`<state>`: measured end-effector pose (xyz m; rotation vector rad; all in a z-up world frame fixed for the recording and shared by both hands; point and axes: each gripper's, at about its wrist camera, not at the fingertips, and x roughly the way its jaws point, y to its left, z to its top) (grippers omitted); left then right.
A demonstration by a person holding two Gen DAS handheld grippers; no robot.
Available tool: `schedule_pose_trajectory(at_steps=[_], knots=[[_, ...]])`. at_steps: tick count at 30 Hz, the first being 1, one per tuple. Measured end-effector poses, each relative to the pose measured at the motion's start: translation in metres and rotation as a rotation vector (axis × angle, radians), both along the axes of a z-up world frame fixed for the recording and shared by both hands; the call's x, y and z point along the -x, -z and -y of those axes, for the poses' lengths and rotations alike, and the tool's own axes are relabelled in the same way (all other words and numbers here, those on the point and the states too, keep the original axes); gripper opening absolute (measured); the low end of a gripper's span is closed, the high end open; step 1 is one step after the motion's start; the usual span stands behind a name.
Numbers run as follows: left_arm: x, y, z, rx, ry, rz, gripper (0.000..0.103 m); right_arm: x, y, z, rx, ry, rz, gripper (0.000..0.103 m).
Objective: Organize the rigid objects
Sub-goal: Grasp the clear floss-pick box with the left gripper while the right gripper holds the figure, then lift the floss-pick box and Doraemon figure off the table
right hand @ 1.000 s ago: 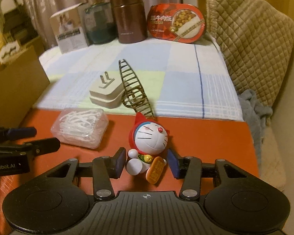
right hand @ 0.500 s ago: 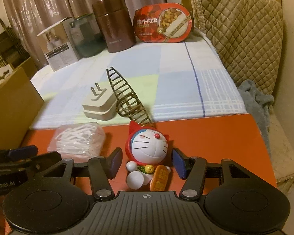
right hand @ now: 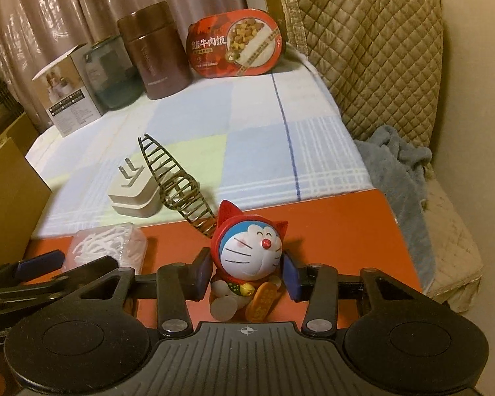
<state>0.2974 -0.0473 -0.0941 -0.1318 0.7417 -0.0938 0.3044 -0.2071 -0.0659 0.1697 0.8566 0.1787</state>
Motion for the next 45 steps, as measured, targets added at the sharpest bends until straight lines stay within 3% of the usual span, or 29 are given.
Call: schedule_pose_trajectory(at_steps=[5,14,24,29,38,45], knots=[[-0.012,0.012,-0.001,-0.020,-0.016,-0.043,0.091,0.000,0.000,0.000,0.000,-0.001,0.003,0.041],[-0.010,0.016,0.000,-0.055,0.010,-0.025,0.085,-0.001,0.002,-0.008,0.002,-0.051,-0.003,0.041],[0.056,0.012,-0.010,-0.094,0.068,-0.027,0.085,0.006,0.009,-0.019,0.024,-0.173,-0.011,0.042],[0.069,0.012,-0.017,-0.091,0.068,-0.020,0.085,0.010,0.015,-0.026,0.021,-0.222,0.002,0.042],[0.069,0.014,-0.016,-0.104,0.070,0.005,0.085,0.011,0.018,-0.035,0.041,-0.231,0.041,0.044],[0.066,0.020,-0.015,-0.127,0.068,0.006,0.085,0.005,0.017,-0.030,0.020,-0.180,0.022,0.043]])
